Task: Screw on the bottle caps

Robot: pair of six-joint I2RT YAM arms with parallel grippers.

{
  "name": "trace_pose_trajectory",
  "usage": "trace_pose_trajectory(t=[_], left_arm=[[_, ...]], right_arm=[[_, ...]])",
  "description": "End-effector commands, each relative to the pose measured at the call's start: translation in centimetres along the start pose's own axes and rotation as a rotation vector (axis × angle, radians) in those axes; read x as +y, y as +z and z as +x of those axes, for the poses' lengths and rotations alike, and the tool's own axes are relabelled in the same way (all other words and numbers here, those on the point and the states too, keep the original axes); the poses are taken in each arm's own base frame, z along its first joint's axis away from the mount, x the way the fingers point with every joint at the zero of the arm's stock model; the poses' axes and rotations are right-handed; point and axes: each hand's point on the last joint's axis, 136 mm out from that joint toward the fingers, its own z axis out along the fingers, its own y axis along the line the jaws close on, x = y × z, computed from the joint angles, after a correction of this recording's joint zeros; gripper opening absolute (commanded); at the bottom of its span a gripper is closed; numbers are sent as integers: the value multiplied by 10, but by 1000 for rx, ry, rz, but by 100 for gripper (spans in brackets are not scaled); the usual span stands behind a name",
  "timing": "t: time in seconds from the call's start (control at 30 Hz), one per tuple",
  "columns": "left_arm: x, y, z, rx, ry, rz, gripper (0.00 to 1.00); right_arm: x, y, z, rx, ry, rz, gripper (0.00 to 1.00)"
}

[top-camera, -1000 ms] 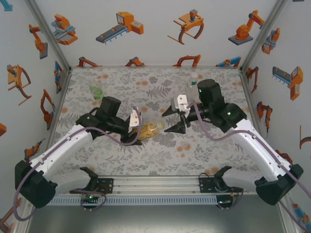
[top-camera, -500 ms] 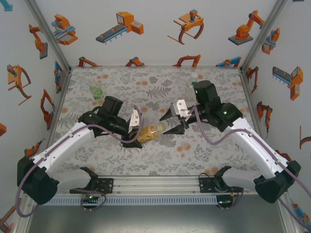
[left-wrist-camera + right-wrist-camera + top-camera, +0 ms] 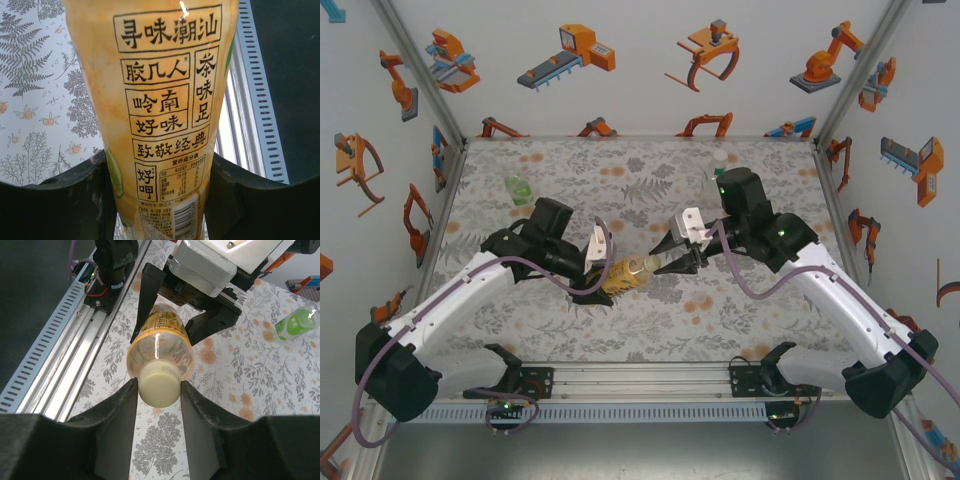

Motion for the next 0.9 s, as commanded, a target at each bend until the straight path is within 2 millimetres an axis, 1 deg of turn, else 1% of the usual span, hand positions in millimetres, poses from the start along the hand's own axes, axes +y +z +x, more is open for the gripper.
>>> trace_pose_trajectory(t=[0.0, 0.1, 0.23, 0.37, 0.43, 0.6, 0.73, 0.87], left_arm=[[-5, -3, -12, -29, 35, 25, 2], [-4, -3, -11, -21, 35, 19, 2], [0, -5, -8, 1, 44, -14, 1], [15, -7, -1, 48, 46, -104, 0], [22, -9, 2, 68, 45, -153, 0], [40, -14, 9, 112, 44, -268, 0], [52, -20, 12, 135, 43, -344, 0], [60, -24, 16, 156, 38, -398, 0]], right_arm=[[5, 3, -5, -39, -26, -36, 34], [5, 3, -6, -43, -5, -37, 27], [-3, 4, -7, -50, 81, -11, 17], [-16, 6, -3, -62, 216, 54, 0], [-22, 7, 2, -69, 280, 88, 0], [-40, 10, 25, -67, 526, 204, 0], [-57, 9, 43, -115, 769, 324, 0], [-73, 8, 58, -236, 1073, 399, 0]])
